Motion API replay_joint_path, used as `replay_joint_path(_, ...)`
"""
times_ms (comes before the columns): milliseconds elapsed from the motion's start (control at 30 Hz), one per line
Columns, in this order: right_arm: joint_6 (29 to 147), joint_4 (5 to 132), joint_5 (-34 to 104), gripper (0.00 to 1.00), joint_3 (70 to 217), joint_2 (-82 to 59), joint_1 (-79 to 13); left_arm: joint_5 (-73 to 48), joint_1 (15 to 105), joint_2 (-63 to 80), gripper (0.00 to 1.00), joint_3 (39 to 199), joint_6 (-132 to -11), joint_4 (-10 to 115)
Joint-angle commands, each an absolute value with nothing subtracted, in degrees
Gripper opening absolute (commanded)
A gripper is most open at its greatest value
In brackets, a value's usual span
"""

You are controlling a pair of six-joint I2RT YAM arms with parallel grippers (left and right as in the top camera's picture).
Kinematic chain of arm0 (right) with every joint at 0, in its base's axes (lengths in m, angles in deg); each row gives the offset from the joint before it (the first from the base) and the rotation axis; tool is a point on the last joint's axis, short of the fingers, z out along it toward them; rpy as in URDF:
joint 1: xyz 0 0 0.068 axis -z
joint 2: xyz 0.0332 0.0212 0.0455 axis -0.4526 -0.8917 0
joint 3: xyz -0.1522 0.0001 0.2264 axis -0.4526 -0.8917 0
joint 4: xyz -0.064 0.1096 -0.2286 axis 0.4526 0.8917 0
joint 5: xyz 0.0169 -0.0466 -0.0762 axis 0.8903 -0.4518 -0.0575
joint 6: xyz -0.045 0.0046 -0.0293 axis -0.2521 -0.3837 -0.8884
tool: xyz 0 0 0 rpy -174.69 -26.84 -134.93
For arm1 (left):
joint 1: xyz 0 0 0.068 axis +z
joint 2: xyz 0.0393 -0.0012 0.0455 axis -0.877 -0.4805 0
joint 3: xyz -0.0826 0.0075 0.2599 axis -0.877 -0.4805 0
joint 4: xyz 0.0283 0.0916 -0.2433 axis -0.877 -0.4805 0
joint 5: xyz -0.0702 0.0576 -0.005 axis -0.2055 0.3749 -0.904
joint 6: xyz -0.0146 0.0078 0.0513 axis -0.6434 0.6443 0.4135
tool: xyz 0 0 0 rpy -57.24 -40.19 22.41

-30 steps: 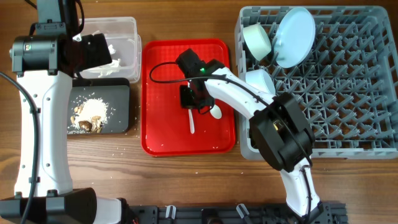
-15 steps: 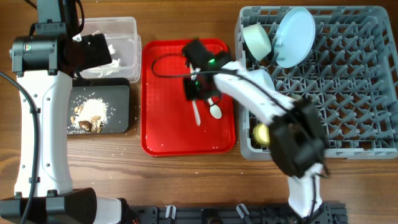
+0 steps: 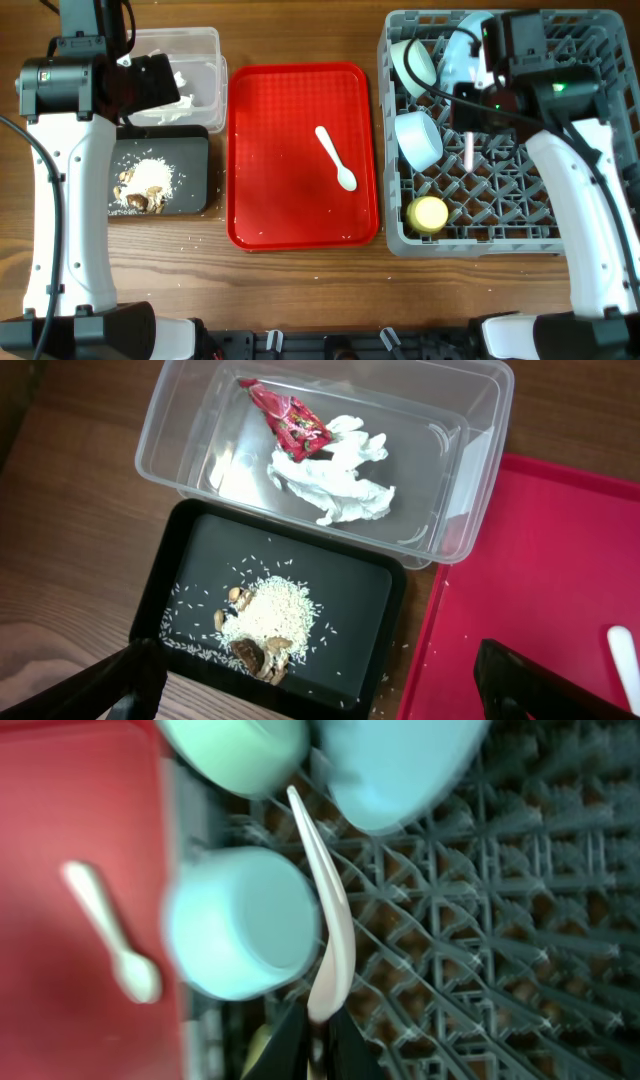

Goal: Sort waste into correct bins and load items into the dishwasher rack
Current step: 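Reach the right gripper back over the red tray to the white spoon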

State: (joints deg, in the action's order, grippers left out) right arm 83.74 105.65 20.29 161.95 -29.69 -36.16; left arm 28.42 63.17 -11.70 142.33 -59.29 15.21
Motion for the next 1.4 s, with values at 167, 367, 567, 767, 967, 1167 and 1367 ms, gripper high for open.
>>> replay_joint_path(167, 81.4, 93.5, 17.1, 0.06, 142.7, -31.2, -30.4, 28.7, 63.4, -11.8, 1.0, 142.7, -58.6, 15.2)
replay_joint_path(367, 79.7, 90.2, 23.1, 0.53, 142.7, -31.3, -30.4, 28.7, 63.4, -11.8, 1.0, 142.7, -58.6, 15.2)
replay_joint_path(567, 76.2, 93.4, 35.7, 0.6, 153.5, -31.1, -30.8, 28.7, 63.4, -11.8, 1.0, 142.7, -58.6, 15.2)
replay_joint_path(767, 74.0, 92.6, 43.7, 0.62, 161.3, -31.2, -39.1, 28.7, 63.4, -11.8, 1.0, 142.7, -58.6, 15.2)
replay_joint_path(967, 74.6, 88.1, 36.6, 0.67, 162.2, -34.2, -51.2, 28.7, 63.4, -11.8, 1.0, 142.7, -58.6, 15.2)
replay_joint_path(1167, 73.4, 88.6, 36.6, 0.76, 162.2, -41.2, -56.4, 28.7, 63.4, -11.8, 1.0, 142.7, -58.6, 15.2)
replay_joint_path(1367, 73.3, 86.8, 36.8, 1.0, 162.1, -44.7, -58.1, 28.7, 63.4, -11.8, 1.0, 142.7, -58.6, 15.2)
